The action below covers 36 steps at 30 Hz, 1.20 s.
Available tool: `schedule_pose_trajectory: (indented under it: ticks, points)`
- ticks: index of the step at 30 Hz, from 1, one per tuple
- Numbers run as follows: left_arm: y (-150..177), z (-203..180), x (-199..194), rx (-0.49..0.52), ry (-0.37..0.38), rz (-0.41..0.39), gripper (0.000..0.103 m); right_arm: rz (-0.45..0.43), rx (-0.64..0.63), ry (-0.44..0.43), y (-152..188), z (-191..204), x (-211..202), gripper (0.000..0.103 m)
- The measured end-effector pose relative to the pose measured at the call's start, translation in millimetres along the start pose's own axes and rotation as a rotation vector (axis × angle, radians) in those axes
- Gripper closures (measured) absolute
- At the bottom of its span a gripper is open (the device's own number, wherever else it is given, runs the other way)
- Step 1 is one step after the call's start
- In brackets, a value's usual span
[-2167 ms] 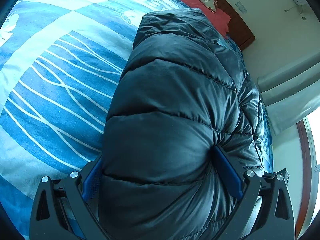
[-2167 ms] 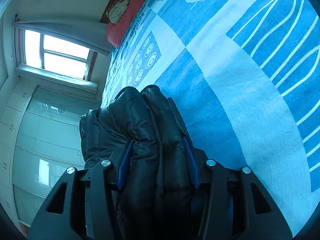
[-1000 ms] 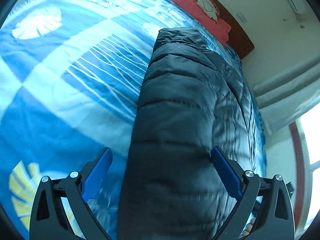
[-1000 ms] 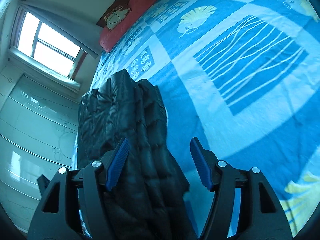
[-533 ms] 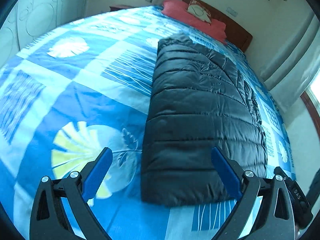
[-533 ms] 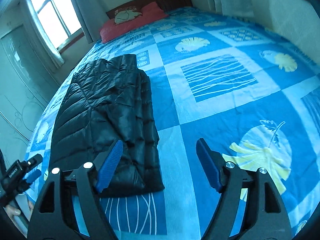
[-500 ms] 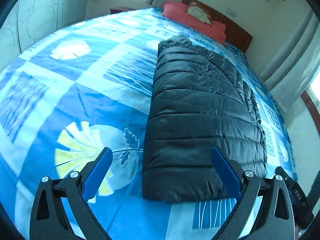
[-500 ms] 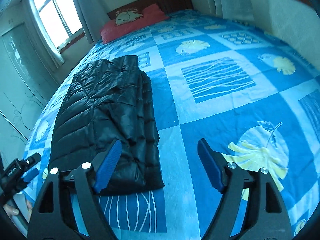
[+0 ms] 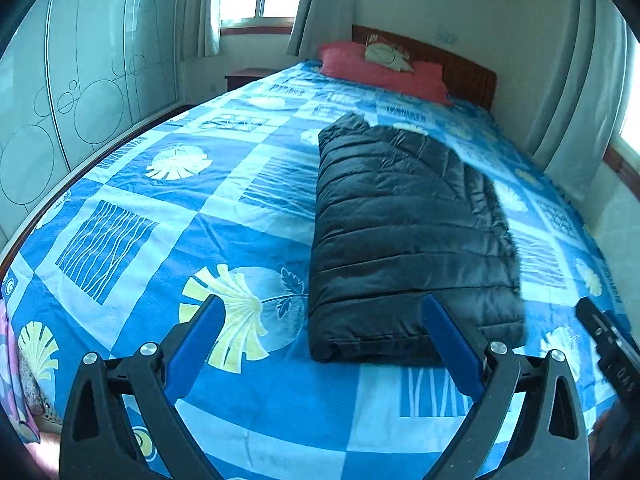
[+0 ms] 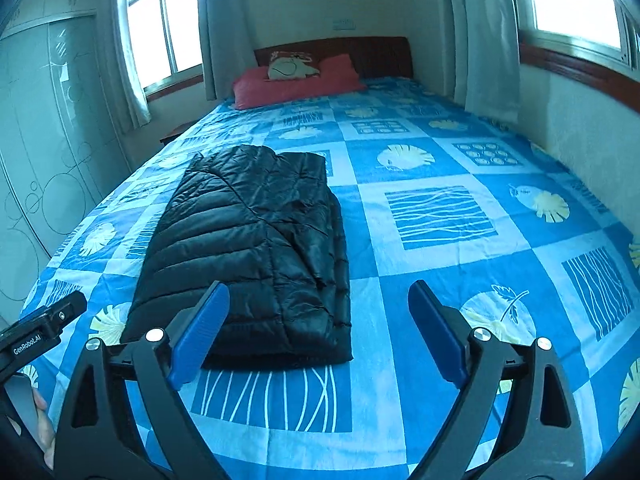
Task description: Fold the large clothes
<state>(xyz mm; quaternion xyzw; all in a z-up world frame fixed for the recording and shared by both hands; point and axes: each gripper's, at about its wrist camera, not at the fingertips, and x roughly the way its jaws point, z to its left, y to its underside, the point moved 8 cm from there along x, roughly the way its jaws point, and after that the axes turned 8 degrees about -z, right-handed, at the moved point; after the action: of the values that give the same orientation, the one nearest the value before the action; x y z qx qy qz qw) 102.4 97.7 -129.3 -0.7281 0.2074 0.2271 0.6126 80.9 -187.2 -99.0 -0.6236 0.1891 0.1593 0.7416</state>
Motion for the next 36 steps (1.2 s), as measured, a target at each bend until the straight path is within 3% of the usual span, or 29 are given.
schedule_pose_trajectory:
  ticks: [6,23,36]
  points:
    - [-12,-11,-19,0.044,-0.005,-0.057,0.005,-0.032,-0.011,0.002,-11,6,-15,0.012]
    - [-19,-27,-39,0.089,0.007,-0.12,0.005,-0.066,-0.049,0.001,-17,15,-31,0.01]
    - [-16,-30,-41,0.078,0.023,-0.114,0.005,-0.065,-0.048,-0.003,-17,19,-33,0.01]
